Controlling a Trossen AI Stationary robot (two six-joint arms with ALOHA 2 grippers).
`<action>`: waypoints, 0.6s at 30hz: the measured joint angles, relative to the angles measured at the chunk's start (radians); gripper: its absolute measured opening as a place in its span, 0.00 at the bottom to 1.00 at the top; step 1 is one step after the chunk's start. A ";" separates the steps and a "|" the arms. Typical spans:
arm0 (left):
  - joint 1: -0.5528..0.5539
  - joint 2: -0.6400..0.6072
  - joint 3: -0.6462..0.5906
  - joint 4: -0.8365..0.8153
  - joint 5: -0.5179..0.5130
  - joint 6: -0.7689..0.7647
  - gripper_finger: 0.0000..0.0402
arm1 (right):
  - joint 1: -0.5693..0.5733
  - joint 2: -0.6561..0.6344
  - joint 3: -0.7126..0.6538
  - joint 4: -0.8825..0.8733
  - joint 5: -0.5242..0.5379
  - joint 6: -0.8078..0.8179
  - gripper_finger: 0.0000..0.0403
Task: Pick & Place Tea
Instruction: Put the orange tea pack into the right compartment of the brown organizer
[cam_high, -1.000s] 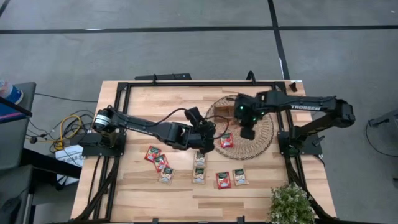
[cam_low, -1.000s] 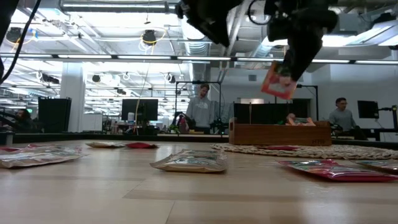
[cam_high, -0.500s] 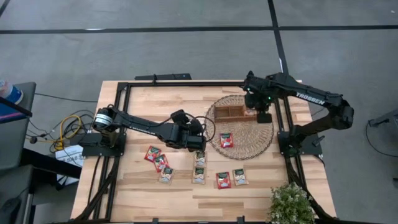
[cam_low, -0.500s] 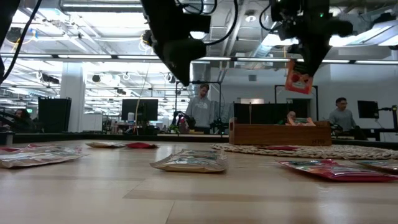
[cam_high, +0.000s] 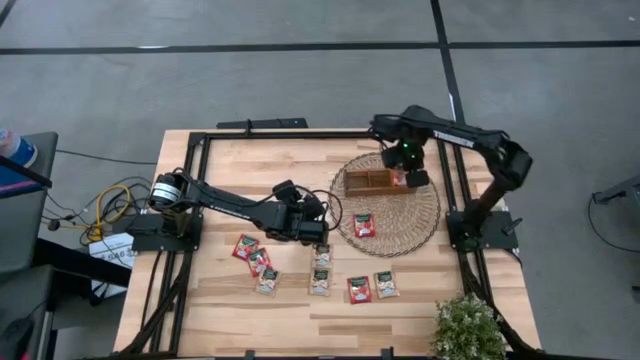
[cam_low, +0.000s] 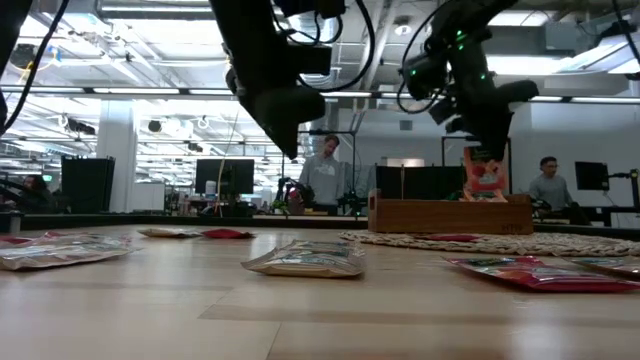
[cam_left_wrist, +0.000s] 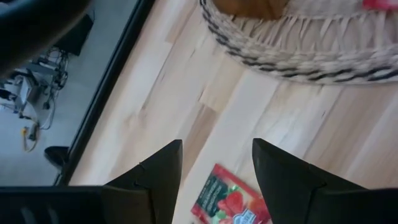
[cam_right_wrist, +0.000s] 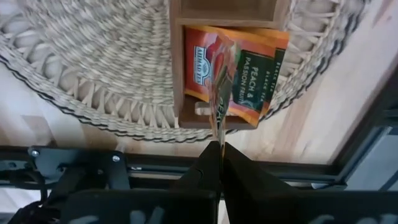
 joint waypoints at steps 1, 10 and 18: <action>0.000 -0.003 0.000 0.009 0.003 0.000 0.47 | -0.007 0.011 0.003 -0.003 0.000 -0.006 0.00; 0.002 -0.051 0.000 0.030 0.007 0.009 0.47 | -0.088 0.055 0.004 0.008 -0.008 -0.030 0.00; 0.001 -0.064 0.000 0.044 0.010 0.015 0.47 | -0.103 0.054 0.004 0.017 -0.057 -0.058 0.00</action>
